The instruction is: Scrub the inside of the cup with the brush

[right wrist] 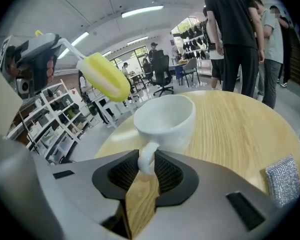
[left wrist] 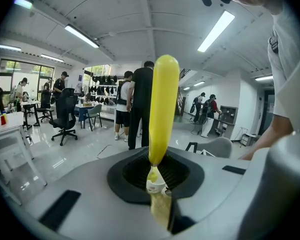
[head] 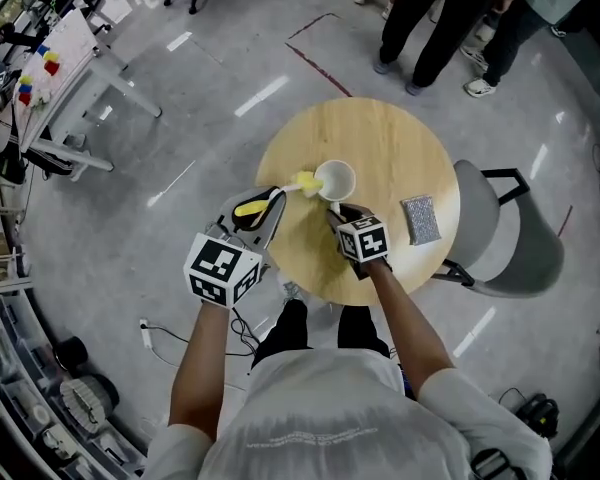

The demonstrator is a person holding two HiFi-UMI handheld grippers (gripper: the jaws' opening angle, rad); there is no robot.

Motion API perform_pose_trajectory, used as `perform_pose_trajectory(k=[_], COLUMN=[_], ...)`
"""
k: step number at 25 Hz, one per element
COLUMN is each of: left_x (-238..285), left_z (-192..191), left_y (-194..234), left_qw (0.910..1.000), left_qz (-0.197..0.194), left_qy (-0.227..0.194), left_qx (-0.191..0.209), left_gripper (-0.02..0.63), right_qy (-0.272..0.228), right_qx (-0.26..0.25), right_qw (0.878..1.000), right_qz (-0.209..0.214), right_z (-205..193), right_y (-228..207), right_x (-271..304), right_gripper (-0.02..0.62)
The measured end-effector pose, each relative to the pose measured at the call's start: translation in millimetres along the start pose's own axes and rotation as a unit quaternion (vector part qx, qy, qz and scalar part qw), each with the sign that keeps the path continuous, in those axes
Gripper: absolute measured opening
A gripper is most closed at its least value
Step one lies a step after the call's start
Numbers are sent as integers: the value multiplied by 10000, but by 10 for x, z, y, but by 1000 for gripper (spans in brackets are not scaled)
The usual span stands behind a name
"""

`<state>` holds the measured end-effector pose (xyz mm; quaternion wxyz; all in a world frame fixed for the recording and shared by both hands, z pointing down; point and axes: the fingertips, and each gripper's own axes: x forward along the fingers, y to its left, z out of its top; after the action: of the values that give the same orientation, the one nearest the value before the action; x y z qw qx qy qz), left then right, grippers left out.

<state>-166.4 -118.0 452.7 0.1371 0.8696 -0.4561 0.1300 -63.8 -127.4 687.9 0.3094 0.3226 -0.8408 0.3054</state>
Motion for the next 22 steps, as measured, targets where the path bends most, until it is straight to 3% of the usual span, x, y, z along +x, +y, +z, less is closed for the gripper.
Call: perform_pose_trajectory(k=[9, 18, 22], left_x=[75, 429, 625], left_z=[-33, -208, -362], left_y=[-256, -710, -885], left_qw=[9999, 9959, 9928], left_qz=[-120, -776, -982], left_qy=[67, 457, 684], left_qx=[-63, -84, -49], left_gripper=[51, 51, 51], right_qy=[197, 512, 468], right_qx=[-369, -915, -1048], right_qw=[9990, 9924, 9922], right_qz=[169, 637, 476], right_z=[-232, -556, -579], right_y=[-55, -200, -433], right_x=[-246, -654, -822], right_gripper=[103, 107, 109])
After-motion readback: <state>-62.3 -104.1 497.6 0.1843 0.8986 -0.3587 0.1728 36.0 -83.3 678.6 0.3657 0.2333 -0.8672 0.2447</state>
